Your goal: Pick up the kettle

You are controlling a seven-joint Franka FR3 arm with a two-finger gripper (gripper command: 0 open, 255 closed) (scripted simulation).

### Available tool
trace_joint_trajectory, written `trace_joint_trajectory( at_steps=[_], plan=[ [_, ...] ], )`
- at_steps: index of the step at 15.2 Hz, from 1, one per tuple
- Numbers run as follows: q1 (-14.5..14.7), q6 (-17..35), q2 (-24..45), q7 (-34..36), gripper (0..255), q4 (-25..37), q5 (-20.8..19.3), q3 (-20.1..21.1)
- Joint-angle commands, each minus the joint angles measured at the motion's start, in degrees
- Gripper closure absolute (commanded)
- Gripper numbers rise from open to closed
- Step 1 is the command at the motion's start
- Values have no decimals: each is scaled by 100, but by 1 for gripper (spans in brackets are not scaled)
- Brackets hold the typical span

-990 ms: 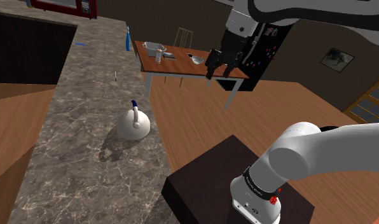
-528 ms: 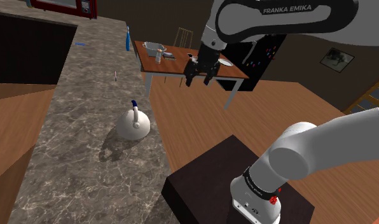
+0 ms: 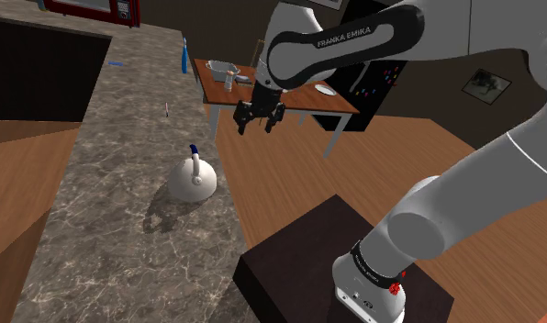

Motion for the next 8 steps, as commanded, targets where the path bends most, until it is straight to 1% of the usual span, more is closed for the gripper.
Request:
trace_joint_trajectory(
  at_steps=[1, 8],
  plan=[
    [-12, 347, 463, 196, 0, 142, -94, 78],
    [53, 1118, 2072, 961, 0, 1018, -641, 178]
  ],
)
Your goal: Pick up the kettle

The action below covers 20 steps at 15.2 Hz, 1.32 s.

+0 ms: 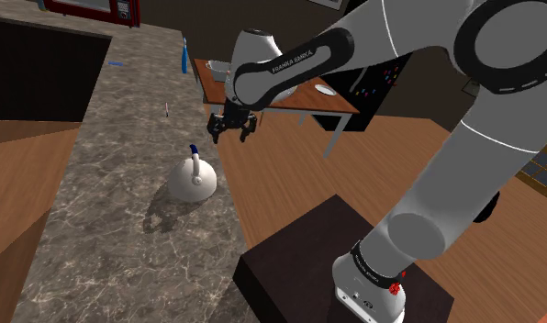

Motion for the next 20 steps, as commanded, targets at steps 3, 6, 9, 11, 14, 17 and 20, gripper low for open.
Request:
trace_joint_trajectory(
  at_steps=[3, 6, 9, 11, 14, 17, 20],
  plan=[
    [100, 282, 935, 387, 0, 667, -340, -73],
    [239, 415, 1616, 653, 0, 1231, -547, -170],
    [389, 480, 2295, 865, 0, 1869, -695, -280],
    [487, 486, 2752, 977, 0, 2339, -762, -352],
    [566, 520, 3152, 1055, 0, 2721, -807, -415],
    [590, 664, 3324, 1081, 0, 2748, -843, -448],
    [615, 803, 3501, 1107, 0, 2787, -877, -483]
  ],
)
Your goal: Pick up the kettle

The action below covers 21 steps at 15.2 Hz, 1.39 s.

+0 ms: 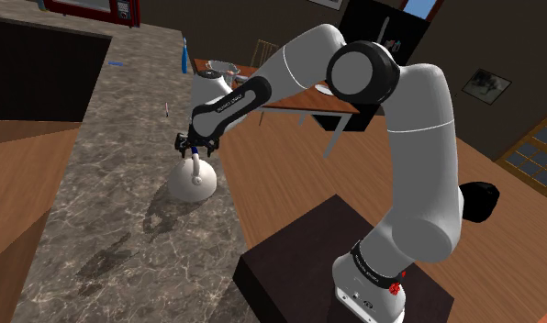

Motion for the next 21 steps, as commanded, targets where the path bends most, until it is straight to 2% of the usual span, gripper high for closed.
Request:
trace_joint_trajectory(
  at_steps=[1, 2, 3, 12, 21],
  plan=[
    [19, 84, 92, 21, 0, 11, -19, -19],
    [19, 83, 93, 21, 0, 12, -19, -19],
    [14, 84, 87, 16, 255, 5, -18, -18],
    [19, 83, 93, 21, 255, 13, -19, -19],
    [-54, -348, -425, -58, 255, -76, 85, 83]
  ],
)
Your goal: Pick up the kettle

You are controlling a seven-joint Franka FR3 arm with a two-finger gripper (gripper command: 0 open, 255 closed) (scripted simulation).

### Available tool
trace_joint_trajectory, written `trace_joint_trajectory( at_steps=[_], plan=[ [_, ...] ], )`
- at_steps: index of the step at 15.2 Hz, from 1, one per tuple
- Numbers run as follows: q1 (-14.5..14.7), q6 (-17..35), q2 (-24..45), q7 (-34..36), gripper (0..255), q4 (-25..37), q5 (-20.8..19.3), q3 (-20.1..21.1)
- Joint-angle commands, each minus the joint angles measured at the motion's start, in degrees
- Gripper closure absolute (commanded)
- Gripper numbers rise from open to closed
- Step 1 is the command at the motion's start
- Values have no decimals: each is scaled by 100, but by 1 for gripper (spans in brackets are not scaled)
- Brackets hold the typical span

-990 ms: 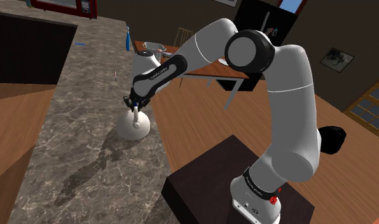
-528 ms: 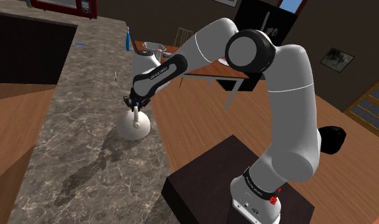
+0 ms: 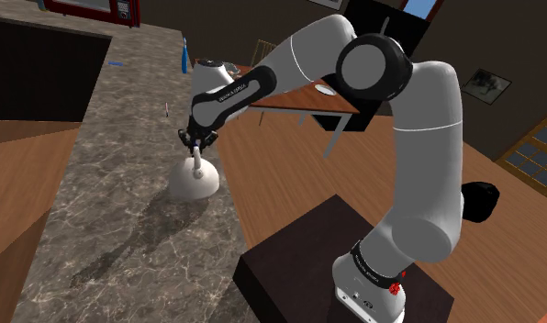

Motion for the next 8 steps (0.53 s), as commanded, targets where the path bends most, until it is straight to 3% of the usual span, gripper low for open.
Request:
trace_joint_trajectory(
  at_steps=[1, 8],
  plan=[
    [-20, -92, -133, -21, 255, -30, 26, 23],
    [-56, -362, -401, -69, 255, -26, 91, 75]
  ],
)
